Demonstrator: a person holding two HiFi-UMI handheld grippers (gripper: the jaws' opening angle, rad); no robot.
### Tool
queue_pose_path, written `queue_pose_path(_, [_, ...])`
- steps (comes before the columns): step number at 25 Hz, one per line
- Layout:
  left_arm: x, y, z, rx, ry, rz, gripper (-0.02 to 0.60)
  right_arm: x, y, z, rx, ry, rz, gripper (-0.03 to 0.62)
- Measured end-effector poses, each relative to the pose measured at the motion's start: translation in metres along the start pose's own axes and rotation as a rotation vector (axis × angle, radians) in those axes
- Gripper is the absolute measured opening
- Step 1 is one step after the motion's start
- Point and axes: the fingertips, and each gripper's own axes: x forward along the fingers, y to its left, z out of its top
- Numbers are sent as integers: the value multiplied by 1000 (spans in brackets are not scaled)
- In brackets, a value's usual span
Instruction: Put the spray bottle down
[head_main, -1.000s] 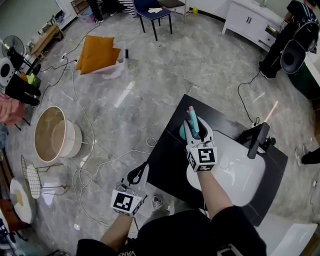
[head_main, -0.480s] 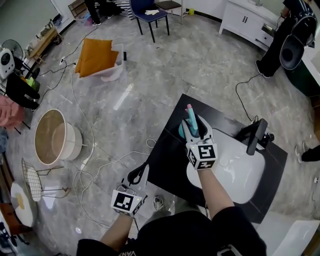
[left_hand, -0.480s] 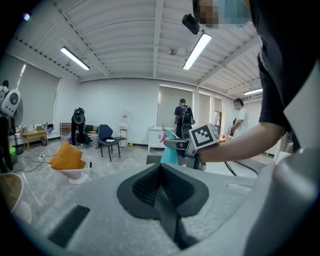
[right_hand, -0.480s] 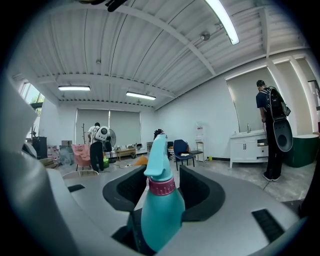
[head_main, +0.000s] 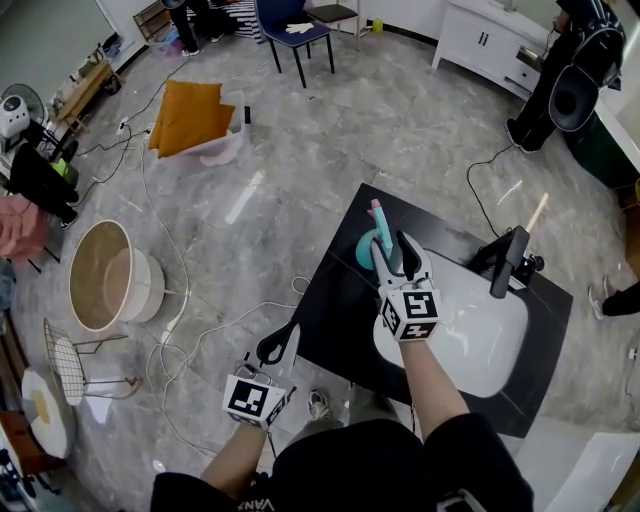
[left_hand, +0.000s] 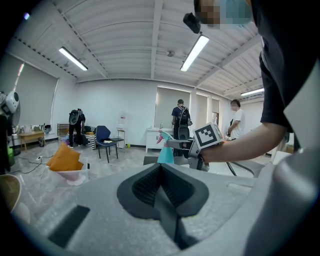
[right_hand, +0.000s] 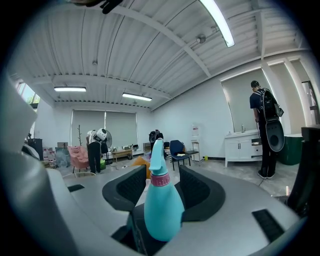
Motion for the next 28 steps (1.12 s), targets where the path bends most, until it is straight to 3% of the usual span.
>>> queue_pose_path(6, [-9, -10, 6, 20, -12, -33, 11, -29, 1, 8, -3, -11, -36, 183])
queue_pose_path(23, [-64, -25, 7, 56, -52, -97, 11, -133, 42, 19, -34, -46, -97, 11])
queue_pose_path(28, [-79, -29, 9, 70, -76, -115, 11, -163, 59, 16, -26, -47, -110, 3])
